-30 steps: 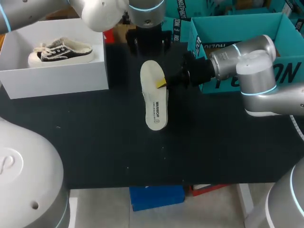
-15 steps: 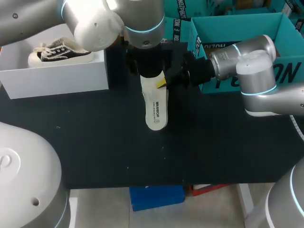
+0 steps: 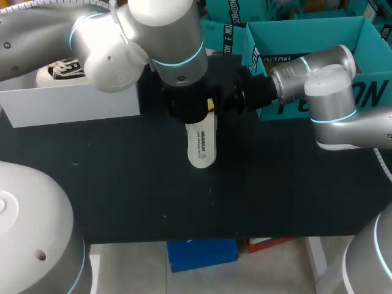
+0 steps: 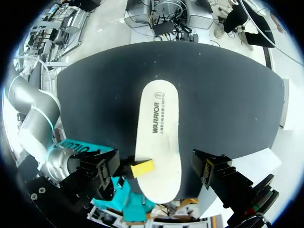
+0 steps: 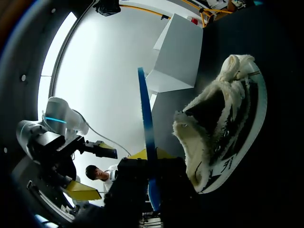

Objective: Take the shoe out of the shoebox, open the shoe tongue, remove and reinsert the insole, then place the shoe into the shoebox

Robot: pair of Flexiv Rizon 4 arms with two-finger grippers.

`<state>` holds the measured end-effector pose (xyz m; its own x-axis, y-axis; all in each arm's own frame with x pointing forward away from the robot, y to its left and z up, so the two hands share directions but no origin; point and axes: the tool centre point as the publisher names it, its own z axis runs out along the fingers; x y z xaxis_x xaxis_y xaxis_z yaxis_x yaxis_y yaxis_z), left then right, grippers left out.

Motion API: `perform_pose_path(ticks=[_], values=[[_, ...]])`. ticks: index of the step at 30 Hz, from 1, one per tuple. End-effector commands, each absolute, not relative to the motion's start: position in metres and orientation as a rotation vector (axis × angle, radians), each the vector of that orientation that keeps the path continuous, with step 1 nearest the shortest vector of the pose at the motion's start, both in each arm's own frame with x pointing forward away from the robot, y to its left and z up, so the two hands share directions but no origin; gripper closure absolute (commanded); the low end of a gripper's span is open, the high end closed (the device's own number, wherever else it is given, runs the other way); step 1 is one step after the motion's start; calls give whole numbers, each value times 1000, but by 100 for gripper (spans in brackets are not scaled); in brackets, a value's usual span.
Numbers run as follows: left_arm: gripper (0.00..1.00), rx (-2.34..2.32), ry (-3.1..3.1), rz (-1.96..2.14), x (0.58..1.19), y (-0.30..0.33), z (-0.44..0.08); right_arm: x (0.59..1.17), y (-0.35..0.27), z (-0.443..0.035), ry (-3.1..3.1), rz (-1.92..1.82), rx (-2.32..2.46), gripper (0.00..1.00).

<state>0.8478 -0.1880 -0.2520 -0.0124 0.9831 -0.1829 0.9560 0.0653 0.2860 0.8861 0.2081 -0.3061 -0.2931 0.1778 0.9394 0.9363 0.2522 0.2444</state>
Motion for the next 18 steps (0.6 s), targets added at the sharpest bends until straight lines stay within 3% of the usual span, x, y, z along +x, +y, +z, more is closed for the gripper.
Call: perform_pose_path(ticks=[1, 18], values=[[0, 1942, 2001, 105, 837, -188, -258, 887, 209, -306, -1672, -1117, -1043, 100], [0, 1950, 1954, -43, 798, -193, -269, 887, 209, -306, -1672, -1117, -1043, 100]])
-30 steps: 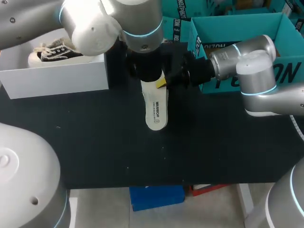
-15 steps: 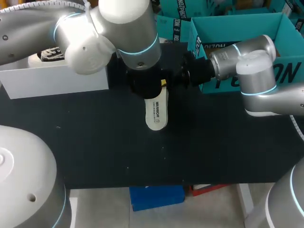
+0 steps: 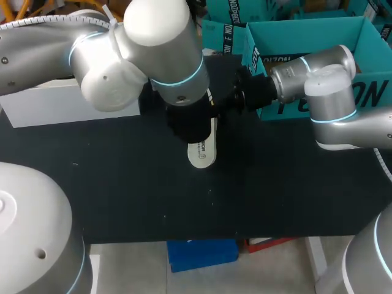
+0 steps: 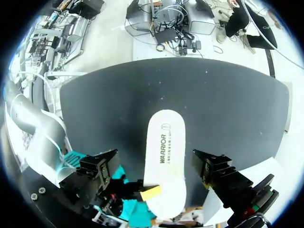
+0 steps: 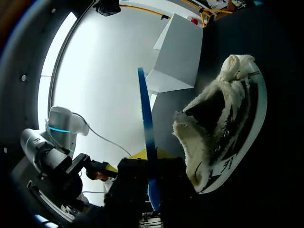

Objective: Take the shoe out of the shoebox, open the shoe tongue, remove and reinsert the insole, then place the shoe into the shoebox

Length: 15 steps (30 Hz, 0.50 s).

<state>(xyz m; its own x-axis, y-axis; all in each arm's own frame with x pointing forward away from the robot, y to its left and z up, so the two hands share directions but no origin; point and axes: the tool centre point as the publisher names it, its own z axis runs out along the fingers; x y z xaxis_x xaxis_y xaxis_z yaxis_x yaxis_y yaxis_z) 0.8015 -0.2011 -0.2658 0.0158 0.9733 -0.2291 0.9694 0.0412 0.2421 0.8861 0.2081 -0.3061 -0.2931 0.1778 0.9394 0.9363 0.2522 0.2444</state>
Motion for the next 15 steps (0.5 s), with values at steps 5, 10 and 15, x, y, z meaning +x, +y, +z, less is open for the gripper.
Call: perform_pose_path(ticks=[5, 10, 15], values=[[0, 1914, 1840, -202, 797, -188, -266, 887, 209, -306, -1672, -1117, -1043, 100], [0, 1859, 1722, -384, 798, -179, -262, 887, 209, -306, -1672, -1117, -1043, 100], [0, 1845, 1619, -414, 800, -174, -259, 887, 209, -306, -1672, -1117, -1043, 100]])
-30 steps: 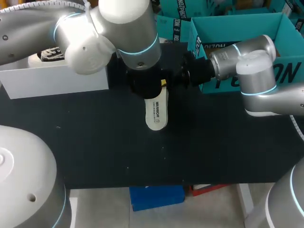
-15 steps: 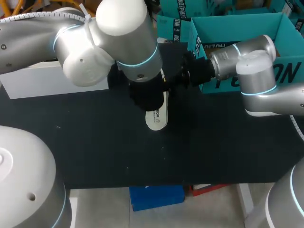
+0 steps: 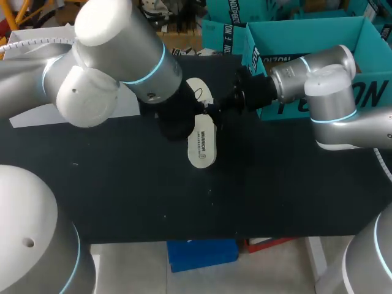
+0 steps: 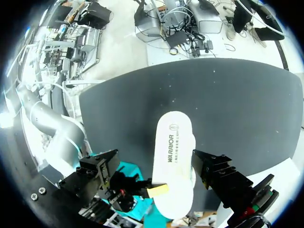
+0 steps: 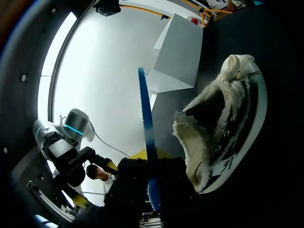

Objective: Take the shoe out of the shoebox, open the shoe tongue, remove and reinsert the insole, then place the shoe into the shoebox

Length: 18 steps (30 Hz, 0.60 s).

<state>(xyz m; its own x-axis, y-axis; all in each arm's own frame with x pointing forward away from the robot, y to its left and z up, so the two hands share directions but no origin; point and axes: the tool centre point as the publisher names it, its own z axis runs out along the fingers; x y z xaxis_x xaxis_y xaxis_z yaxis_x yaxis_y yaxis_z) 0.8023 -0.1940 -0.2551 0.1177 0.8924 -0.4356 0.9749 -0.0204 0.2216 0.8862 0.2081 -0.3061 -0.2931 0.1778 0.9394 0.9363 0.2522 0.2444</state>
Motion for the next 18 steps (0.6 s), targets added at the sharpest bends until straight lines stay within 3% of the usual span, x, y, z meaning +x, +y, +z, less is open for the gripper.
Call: perform_pose_path(ticks=[1, 18], values=[[0, 1843, 1603, -413, 799, -174, -259, 887, 209, -306, -1672, -1117, -1043, 100], [0, 1600, 1376, -728, 807, -143, -264, 887, 209, -306, -1672, -1117, -1043, 100]])
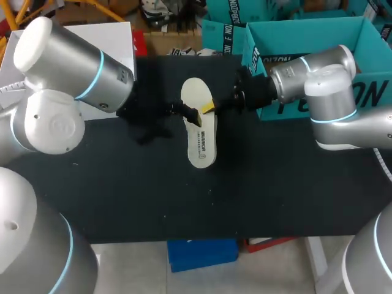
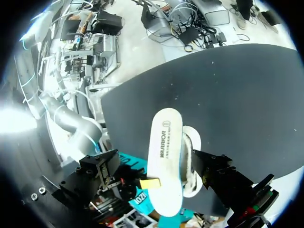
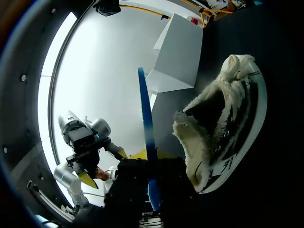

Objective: Take the shoe out of the shoebox, open the shoe tongue, remove and reinsert the insole, then place the shoe into the shoebox

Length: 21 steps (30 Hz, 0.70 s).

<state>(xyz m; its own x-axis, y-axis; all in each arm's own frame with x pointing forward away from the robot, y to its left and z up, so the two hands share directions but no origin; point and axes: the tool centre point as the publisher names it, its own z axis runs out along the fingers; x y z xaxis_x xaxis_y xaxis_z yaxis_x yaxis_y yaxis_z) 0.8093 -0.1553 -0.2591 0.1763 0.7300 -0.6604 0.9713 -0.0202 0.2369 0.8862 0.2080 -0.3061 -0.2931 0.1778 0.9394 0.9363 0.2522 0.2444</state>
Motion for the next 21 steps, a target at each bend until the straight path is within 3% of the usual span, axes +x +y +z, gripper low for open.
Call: perform_pose_path(ticks=[1, 21], values=[[0, 1579, 1369, -743, 808, -141, -265, 887, 209, -306, -1672, -1117, -1043, 100], [0, 1345, 1233, -944, 823, -122, -274, 887, 209, -306, -1672, -1117, -1043, 100]])
